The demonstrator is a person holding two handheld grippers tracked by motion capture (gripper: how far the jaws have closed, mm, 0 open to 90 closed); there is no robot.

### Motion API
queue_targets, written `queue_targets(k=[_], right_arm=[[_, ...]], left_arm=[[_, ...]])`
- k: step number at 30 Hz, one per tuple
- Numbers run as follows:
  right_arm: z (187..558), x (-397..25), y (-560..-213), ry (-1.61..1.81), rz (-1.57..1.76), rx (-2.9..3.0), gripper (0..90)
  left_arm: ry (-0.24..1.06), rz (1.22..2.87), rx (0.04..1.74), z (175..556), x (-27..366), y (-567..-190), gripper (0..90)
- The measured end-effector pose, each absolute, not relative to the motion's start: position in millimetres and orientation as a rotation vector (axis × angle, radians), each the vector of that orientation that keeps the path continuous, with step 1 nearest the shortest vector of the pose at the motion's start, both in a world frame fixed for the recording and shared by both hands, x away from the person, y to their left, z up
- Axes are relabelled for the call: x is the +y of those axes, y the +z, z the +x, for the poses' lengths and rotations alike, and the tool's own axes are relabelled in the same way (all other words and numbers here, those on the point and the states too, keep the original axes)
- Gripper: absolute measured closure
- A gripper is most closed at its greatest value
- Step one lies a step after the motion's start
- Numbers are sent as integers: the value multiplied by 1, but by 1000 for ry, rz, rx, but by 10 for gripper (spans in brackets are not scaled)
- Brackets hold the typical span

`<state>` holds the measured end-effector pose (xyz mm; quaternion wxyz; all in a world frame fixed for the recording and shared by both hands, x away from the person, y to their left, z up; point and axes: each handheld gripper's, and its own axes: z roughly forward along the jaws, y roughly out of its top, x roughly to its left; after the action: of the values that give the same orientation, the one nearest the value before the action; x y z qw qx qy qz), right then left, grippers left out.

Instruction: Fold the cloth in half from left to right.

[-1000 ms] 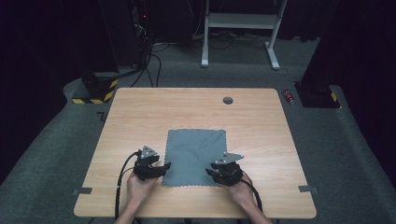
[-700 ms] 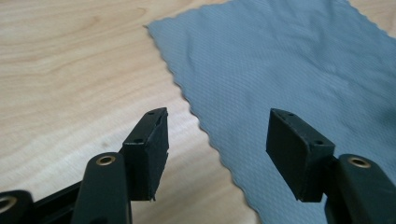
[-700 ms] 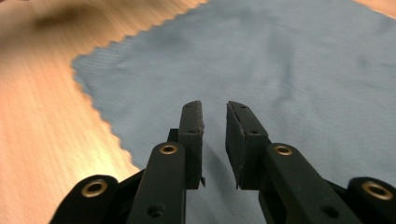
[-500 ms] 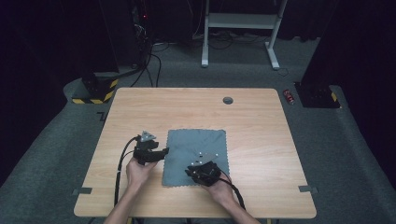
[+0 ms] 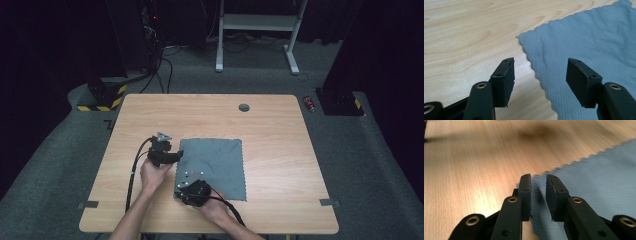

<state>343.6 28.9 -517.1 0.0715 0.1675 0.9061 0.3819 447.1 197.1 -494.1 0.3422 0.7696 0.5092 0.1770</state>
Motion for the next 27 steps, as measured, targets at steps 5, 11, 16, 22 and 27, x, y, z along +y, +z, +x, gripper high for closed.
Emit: queue_targets(k=[5, 11, 16, 22, 27], right_arm=[[333, 40, -521, 1130, 462, 2729, 720], [329, 41, -522, 1128, 441, 2708, 697], [327, 42, -521, 1116, 429, 2708, 681], [326, 42, -521, 1112, 435, 2706, 677], [325, 43, -521, 1103, 429, 2710, 713]], left_arm=[[476, 2014, 1345, 460, 192, -492, 400], [492, 1970, 1417, 474, 195, -504, 418], [504, 1948, 1441, 480, 197, -512, 422], [509, 1996, 1445, 490, 191, -513, 412], [540, 2060, 1428, 499, 179, -512, 435]])
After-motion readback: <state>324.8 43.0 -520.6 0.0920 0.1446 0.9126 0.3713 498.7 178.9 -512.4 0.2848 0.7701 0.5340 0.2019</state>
